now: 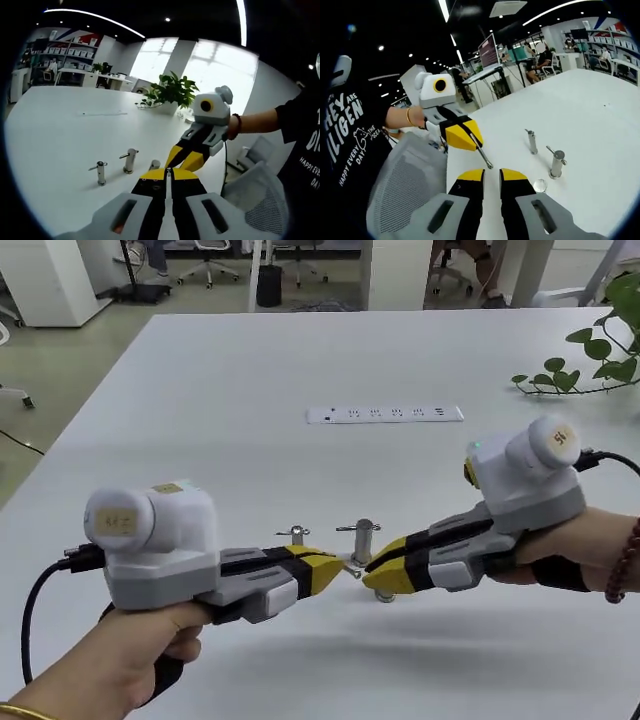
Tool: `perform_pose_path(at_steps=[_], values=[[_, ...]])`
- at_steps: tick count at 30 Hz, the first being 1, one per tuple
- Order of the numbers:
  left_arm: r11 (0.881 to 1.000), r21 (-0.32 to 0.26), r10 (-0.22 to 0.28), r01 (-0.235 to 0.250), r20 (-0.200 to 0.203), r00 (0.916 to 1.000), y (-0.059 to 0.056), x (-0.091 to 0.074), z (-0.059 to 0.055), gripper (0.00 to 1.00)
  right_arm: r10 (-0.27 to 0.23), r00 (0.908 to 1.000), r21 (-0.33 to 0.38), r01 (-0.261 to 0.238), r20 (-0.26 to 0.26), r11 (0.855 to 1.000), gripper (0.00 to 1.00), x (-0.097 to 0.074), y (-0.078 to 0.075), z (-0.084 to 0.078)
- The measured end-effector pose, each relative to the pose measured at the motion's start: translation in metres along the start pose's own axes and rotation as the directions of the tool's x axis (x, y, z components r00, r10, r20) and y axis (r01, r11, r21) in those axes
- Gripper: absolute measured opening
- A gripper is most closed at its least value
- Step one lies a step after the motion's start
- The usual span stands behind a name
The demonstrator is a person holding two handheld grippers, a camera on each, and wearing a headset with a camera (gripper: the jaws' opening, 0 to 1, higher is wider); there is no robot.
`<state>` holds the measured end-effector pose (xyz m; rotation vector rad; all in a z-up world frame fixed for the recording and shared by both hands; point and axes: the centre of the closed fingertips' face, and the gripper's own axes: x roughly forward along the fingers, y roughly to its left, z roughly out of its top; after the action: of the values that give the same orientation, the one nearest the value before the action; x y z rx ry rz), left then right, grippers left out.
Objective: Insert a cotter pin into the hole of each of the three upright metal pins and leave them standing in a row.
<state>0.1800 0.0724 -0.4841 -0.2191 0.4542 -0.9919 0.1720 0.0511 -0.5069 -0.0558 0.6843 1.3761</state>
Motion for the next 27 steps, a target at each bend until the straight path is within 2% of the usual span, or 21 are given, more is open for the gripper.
perform_pose_path(at_steps=[5,7,15,22,27], values=[[1.0,0.003,-0.025,0.025,0.019,0.9995,-0.006,0.0,0.003,0.0,0.054,0.9979,0.018,-0.055,0.036,0.998,0.06,0.0,0.01,0.005],[0.999,0.005,-0.044,0.044,0.035,0.9984,-0.009,-0.001,0.005,0.0,0.056,0.9979,0.018,-0.057,0.032,0.998,0.06,0.001,0.012,0.005],[0.997,0.007,-0.071,0.07,0.047,0.9964,-0.014,-0.001,0.005,0.0,0.067,0.9971,0.005,-0.068,0.037,0.998,0.03,0.005,0.014,0.006],[0.997,-0.003,-0.079,0.079,0.052,0.9955,-0.014,-0.002,0.004,0.0,0.08,0.9965,-0.02,-0.08,0.023,0.997,0.0,0.006,0.017,0.006],[0.995,0.011,-0.101,0.1,0.032,0.9944,-0.017,-0.002,0.0,0.0,0.093,0.9956,-0.077,-0.093,-0.012,0.993,0.0,0.004,0.02,0.001]])
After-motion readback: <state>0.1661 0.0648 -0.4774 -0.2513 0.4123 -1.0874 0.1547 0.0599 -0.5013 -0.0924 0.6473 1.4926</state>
